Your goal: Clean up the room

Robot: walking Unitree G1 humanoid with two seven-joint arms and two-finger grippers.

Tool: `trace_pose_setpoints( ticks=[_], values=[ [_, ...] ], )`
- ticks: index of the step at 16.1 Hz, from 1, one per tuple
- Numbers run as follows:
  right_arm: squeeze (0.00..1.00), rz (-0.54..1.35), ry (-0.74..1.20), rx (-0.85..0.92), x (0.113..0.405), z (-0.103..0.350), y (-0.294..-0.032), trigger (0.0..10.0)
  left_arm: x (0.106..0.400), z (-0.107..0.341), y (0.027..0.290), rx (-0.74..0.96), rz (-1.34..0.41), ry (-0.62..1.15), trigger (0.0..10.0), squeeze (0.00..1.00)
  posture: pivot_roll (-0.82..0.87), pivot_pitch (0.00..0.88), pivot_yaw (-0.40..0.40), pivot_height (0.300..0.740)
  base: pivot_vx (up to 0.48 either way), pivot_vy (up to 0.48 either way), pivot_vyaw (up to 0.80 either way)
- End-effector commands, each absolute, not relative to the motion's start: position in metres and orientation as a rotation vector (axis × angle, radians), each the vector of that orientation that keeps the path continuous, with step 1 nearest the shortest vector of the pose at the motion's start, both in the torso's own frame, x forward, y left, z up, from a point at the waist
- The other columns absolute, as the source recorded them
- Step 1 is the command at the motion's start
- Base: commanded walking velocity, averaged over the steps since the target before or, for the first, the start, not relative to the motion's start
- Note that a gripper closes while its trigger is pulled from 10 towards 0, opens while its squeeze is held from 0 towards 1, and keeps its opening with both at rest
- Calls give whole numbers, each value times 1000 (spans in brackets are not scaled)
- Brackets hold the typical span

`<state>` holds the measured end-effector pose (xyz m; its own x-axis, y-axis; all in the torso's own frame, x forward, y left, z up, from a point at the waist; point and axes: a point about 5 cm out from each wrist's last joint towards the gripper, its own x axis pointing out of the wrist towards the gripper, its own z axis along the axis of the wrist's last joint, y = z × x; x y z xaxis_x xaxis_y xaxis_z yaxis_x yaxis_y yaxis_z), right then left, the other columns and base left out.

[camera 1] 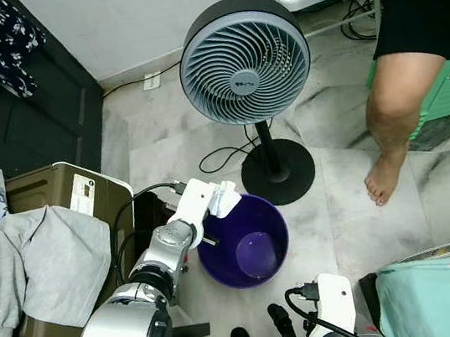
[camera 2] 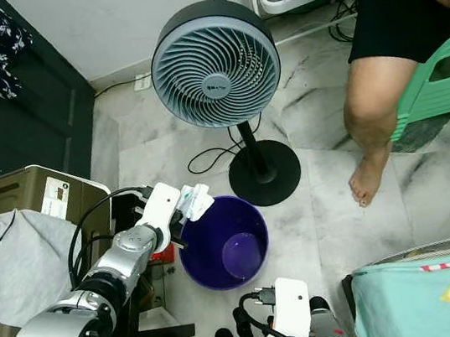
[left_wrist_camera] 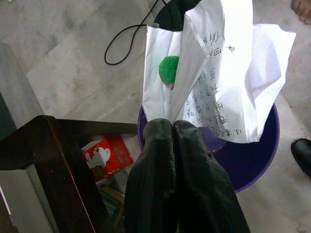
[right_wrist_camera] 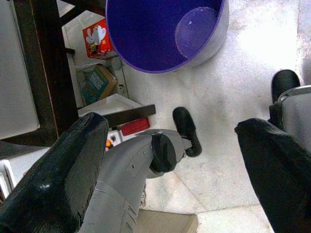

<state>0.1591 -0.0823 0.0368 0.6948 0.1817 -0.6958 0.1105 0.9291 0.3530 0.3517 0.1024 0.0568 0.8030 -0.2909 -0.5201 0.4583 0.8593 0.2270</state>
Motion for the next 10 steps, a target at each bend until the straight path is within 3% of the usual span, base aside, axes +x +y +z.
trace_pose_setpoints(
  ticks=[1, 10],
  values=[
    [0, 131, 810, 553, 161, 52, -34, 10000, 344, 44, 113, 363, -392, 553, 10000, 0, -229, 294, 274, 740, 0, 0, 0],
    [0, 131, 810, 553, 161, 52, -34, 10000, 344, 44, 113, 363, -392, 553, 10000, 0, -229, 294, 274, 740, 0, 0, 0]
  ],
)
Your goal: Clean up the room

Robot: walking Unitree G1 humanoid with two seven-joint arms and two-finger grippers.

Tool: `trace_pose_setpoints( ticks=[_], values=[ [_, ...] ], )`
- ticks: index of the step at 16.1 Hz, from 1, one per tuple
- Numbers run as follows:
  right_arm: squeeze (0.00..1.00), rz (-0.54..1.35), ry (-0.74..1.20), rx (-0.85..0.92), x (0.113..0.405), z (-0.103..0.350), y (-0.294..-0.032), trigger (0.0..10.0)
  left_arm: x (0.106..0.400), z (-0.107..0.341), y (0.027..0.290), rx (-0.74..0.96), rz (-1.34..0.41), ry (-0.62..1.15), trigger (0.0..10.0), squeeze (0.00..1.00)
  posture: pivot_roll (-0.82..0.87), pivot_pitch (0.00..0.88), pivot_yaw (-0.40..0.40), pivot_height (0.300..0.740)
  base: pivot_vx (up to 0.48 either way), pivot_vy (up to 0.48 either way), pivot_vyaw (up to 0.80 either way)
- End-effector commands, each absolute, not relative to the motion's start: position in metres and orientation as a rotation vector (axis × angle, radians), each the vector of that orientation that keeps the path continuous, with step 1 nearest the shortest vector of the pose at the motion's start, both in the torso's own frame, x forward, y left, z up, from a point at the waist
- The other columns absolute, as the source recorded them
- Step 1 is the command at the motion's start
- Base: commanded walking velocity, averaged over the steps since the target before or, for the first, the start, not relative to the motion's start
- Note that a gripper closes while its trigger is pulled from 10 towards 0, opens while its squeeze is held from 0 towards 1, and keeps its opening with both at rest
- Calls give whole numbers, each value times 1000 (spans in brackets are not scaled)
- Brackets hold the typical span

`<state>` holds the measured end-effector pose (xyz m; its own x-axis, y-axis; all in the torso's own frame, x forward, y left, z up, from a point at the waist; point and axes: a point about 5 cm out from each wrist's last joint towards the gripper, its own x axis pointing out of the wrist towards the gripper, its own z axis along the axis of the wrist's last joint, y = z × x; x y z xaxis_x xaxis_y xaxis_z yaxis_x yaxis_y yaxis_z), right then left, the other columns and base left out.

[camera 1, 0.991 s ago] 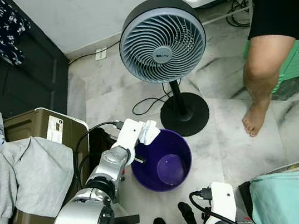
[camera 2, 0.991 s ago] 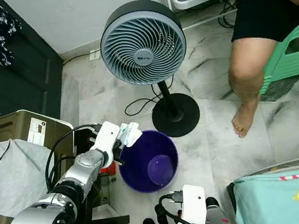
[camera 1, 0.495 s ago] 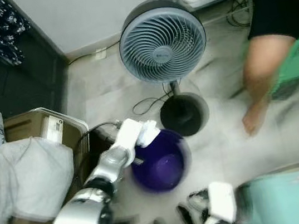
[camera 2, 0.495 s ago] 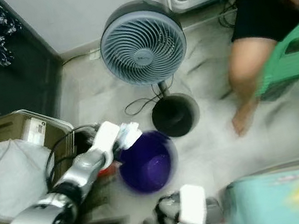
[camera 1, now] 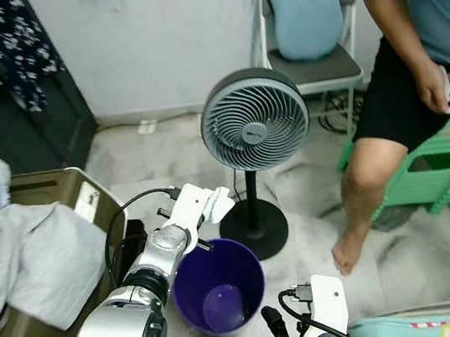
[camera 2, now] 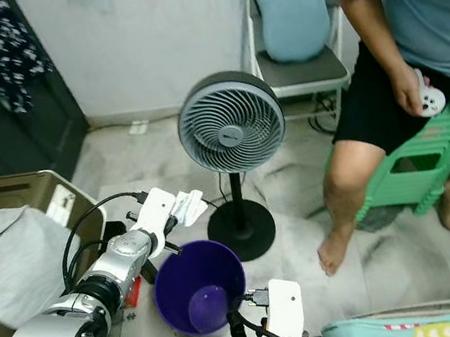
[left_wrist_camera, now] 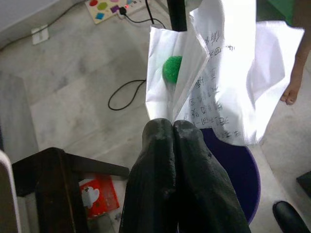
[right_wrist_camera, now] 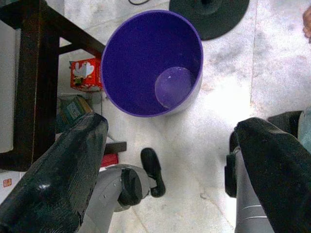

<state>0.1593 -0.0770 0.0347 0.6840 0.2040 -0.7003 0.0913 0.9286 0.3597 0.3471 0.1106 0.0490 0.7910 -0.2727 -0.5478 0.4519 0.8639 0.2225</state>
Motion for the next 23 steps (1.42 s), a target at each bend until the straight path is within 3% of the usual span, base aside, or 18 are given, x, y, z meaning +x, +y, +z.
trace_pose_setpoints(
  ticks=[1, 23],
  values=[
    [0, 131, 810, 553, 161, 52, -34, 10000, 344, 44, 113, 363, -392, 553, 10000, 0, -229, 294, 274, 740, 0, 0, 0],
    [0, 131, 810, 553, 161, 52, -34, 10000, 344, 44, 113, 363, -392, 553, 10000, 0, -229, 294, 274, 740, 0, 0, 0]
  ],
)
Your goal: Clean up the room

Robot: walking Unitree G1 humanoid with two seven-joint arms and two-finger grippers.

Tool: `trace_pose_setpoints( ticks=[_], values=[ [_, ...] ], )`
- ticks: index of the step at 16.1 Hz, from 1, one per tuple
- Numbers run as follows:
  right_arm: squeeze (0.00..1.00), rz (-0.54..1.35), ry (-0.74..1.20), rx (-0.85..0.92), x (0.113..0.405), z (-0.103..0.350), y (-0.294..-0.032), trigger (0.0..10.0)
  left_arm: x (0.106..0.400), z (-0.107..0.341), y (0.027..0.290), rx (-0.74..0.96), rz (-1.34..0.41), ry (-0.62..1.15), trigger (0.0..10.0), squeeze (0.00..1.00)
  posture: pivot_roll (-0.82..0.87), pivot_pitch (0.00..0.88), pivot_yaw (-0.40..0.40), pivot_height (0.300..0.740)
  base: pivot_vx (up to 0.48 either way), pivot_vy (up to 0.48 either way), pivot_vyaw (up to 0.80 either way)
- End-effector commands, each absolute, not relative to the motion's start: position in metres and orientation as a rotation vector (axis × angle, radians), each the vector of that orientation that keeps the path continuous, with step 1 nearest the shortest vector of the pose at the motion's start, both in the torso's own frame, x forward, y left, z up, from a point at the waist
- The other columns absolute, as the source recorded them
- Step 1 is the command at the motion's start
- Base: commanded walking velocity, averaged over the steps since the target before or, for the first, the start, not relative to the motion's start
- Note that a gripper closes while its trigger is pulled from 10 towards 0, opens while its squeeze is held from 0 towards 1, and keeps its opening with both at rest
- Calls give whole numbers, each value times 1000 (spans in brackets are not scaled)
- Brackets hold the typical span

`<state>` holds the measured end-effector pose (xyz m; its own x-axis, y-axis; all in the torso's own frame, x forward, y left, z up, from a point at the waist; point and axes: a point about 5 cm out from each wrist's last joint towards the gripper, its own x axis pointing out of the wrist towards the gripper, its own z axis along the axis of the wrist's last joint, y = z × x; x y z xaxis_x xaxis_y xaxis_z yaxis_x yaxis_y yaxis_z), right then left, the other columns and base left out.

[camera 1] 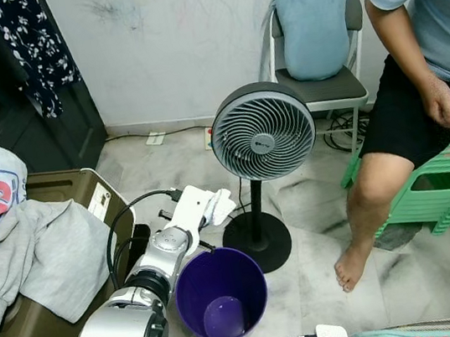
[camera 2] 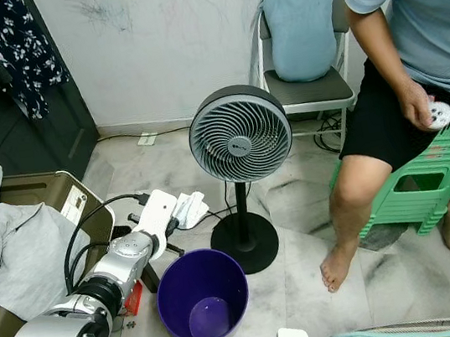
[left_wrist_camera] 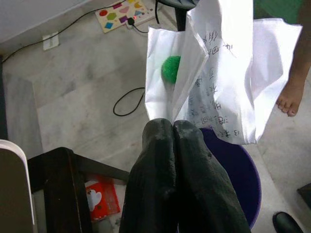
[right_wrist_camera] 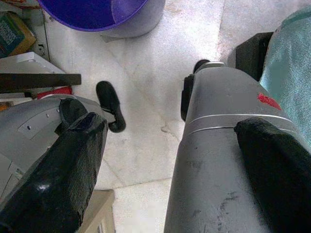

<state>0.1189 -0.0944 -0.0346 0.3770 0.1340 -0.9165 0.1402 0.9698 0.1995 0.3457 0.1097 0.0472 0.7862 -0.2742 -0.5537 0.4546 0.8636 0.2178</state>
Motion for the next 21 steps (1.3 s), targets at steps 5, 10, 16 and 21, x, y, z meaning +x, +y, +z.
trace_pose_setpoints(
  ticks=[5, 10, 16, 21],
  values=[
    [0, 131, 809, 553, 162, 52, -34, 10000, 343, 44, 112, 357, -397, 554, 10000, 0, -230, 0, 0, 740, 0, 0, 0],
    [0, 131, 809, 553, 162, 52, -34, 10000, 343, 44, 112, 357, -397, 554, 10000, 0, -230, 0, 0, 740, 0, 0, 0],
    [0, 131, 809, 553, 162, 52, -34, 10000, 343, 44, 112, 357, -397, 554, 10000, 0, -230, 0, 0, 740, 0, 0, 0],
    [0, 158, 737, 525, 181, 48, -35, 10000, 340, 40, 107, 304, -439, 561, 10000, 1000, -238, 139, 249, 740, 0, 0, 0]
  ],
)
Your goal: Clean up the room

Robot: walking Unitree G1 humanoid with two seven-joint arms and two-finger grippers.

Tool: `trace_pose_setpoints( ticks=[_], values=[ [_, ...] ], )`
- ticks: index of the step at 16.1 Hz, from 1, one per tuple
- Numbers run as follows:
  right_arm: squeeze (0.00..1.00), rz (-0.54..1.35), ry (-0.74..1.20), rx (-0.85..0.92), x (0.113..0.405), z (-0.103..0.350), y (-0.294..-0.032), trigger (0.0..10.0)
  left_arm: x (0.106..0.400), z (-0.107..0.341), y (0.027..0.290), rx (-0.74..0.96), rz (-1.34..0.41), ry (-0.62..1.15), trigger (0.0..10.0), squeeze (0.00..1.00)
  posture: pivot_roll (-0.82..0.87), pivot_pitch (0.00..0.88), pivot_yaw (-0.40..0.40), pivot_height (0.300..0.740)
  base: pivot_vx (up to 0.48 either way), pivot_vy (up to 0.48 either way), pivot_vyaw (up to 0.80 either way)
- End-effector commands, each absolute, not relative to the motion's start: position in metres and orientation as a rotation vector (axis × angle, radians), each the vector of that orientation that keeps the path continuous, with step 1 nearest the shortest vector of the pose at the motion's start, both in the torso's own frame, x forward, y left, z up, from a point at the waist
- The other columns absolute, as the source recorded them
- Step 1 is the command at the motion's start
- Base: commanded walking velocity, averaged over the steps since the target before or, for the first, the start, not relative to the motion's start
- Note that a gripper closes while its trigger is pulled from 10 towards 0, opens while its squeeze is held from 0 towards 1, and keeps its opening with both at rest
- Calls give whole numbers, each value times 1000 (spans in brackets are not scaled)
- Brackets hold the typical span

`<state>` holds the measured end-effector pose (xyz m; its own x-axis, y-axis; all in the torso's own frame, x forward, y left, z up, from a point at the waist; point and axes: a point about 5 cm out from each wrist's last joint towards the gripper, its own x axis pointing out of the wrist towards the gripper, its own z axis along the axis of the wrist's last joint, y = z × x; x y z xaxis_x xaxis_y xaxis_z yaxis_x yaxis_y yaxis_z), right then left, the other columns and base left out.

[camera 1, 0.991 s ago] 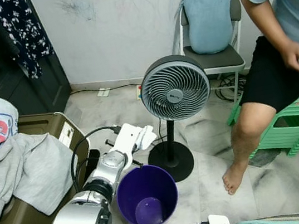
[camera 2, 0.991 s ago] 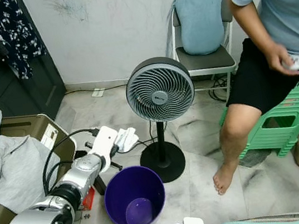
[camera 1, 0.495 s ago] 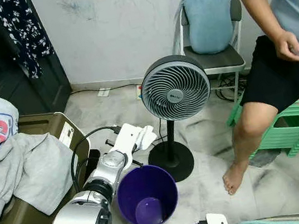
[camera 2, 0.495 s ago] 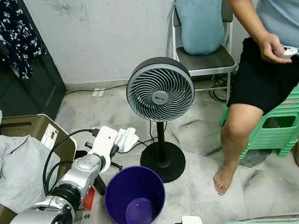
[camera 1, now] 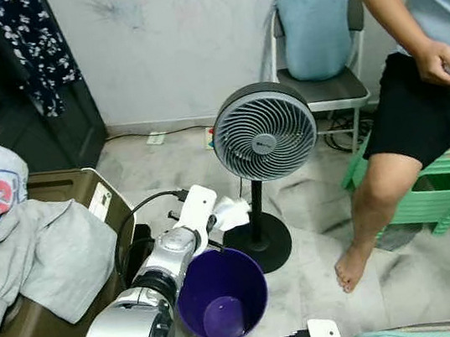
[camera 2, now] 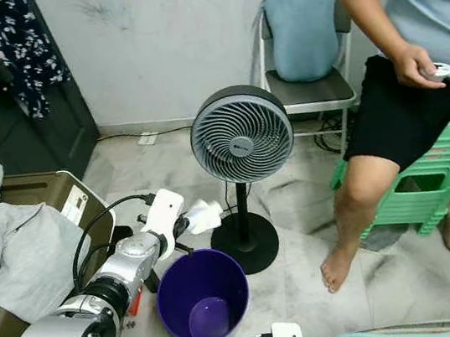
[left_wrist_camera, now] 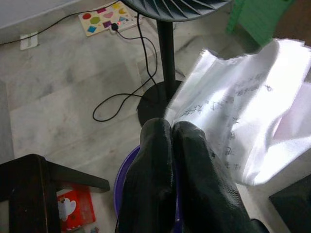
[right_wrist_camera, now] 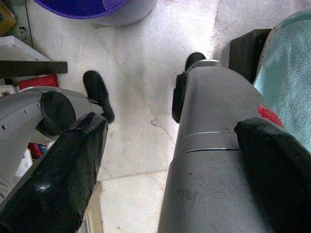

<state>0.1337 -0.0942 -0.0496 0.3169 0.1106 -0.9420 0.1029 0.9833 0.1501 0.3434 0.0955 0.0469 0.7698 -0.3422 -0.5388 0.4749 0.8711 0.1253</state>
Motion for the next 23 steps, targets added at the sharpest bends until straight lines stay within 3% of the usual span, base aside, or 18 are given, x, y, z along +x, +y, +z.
trace_pose_setpoints(
  ticks=[1, 23],
  values=[
    [0, 158, 737, 525, 181, 48, -35, 10000, 340, 40, 107, 304, -439, 561, 10000, 1000, -238, 139, 249, 740, 0, 0, 0],
    [0, 158, 737, 525, 181, 48, -35, 10000, 340, 40, 107, 304, -439, 561, 10000, 1000, -238, 139, 249, 740, 0, 0, 0]
  ],
)
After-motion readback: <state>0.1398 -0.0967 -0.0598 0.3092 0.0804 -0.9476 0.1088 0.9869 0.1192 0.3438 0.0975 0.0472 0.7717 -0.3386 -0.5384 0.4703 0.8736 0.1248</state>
